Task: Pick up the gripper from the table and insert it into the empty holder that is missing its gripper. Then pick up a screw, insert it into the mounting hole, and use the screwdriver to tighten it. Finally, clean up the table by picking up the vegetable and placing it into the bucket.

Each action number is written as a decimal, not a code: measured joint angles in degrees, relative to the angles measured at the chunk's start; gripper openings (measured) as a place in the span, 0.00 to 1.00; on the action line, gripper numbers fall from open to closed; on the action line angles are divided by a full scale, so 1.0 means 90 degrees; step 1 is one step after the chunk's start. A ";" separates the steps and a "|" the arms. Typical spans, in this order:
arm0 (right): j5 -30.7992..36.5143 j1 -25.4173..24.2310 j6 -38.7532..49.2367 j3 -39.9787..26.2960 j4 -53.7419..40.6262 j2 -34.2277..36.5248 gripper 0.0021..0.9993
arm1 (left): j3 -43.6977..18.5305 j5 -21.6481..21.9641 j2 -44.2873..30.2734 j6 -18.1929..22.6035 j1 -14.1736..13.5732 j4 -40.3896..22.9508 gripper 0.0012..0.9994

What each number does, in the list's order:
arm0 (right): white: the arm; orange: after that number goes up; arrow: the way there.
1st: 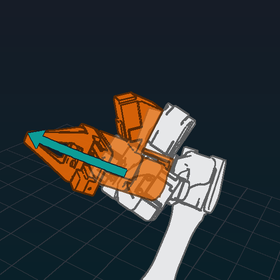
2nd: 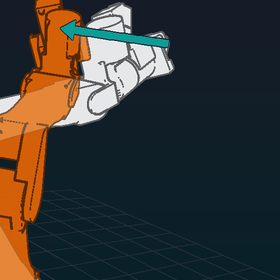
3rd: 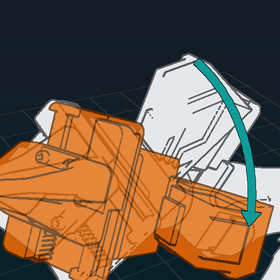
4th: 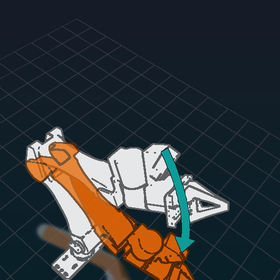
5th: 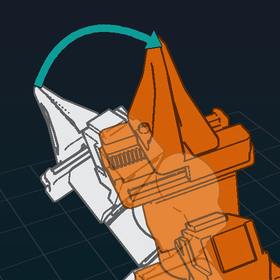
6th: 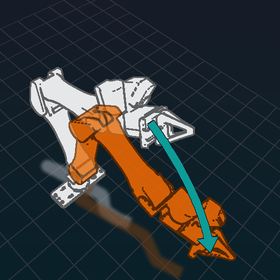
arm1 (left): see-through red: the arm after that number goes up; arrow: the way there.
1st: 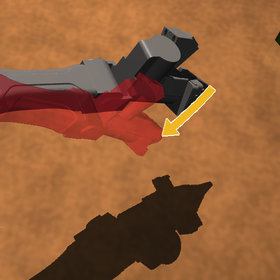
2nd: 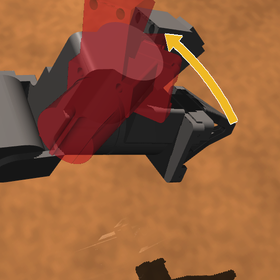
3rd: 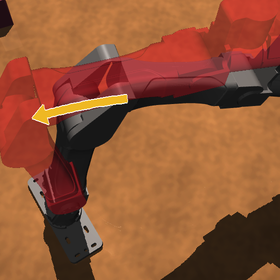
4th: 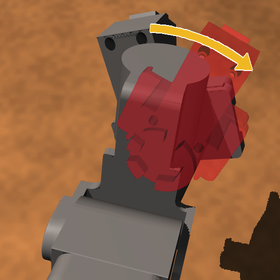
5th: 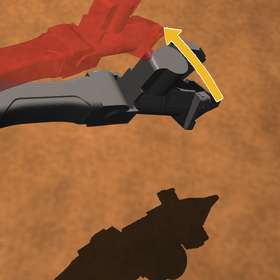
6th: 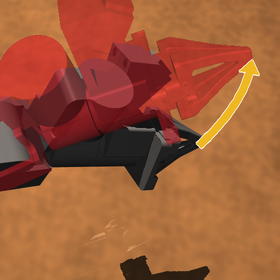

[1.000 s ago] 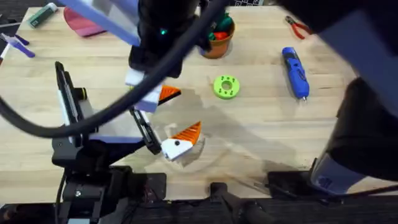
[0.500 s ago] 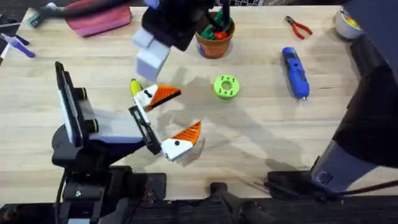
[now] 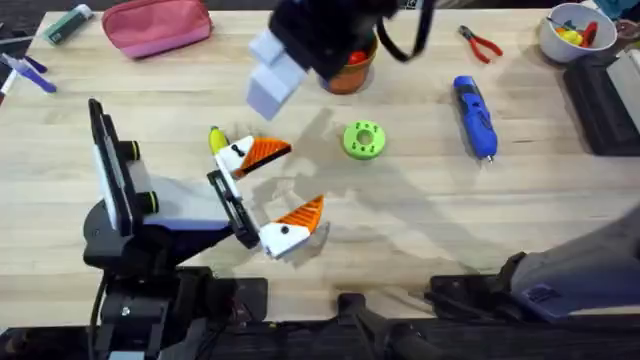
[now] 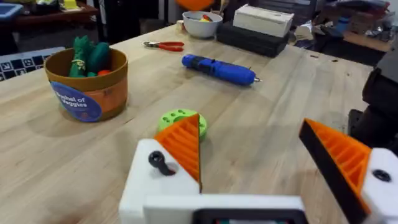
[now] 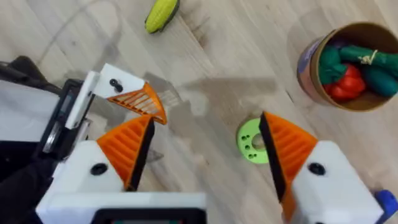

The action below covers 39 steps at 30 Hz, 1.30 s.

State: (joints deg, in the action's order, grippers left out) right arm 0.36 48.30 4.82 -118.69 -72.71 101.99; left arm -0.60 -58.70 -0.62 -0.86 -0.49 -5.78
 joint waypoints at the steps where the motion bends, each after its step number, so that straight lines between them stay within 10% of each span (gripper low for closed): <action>1: 0.0009 -0.0016 -0.0072 0.0380 0.0249 -0.0196 0.99 | 0.0000 0.0000 0.0000 -0.0002 0.0000 0.0000 0.99; 15: 0.0051 -0.2135 -0.1940 0.4756 0.1851 -0.3212 0.99 | 0.0000 0.0000 0.0000 0.0000 0.0000 0.0002 0.99; 25: 0.0051 -0.3497 -0.2091 0.5102 0.1684 -0.3195 0.99 | 0.0000 0.0000 0.0000 0.0000 0.0000 0.0000 0.99; 39: 0.0051 -0.3741 -0.2135 0.5102 0.1754 -0.3193 0.99 | 0.0000 0.0001 0.0000 0.0000 0.0000 0.0000 0.99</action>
State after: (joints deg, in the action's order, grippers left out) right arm 0.82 14.63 -14.39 -72.77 -56.93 73.25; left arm -0.60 -58.69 -0.62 -0.86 -0.49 -5.78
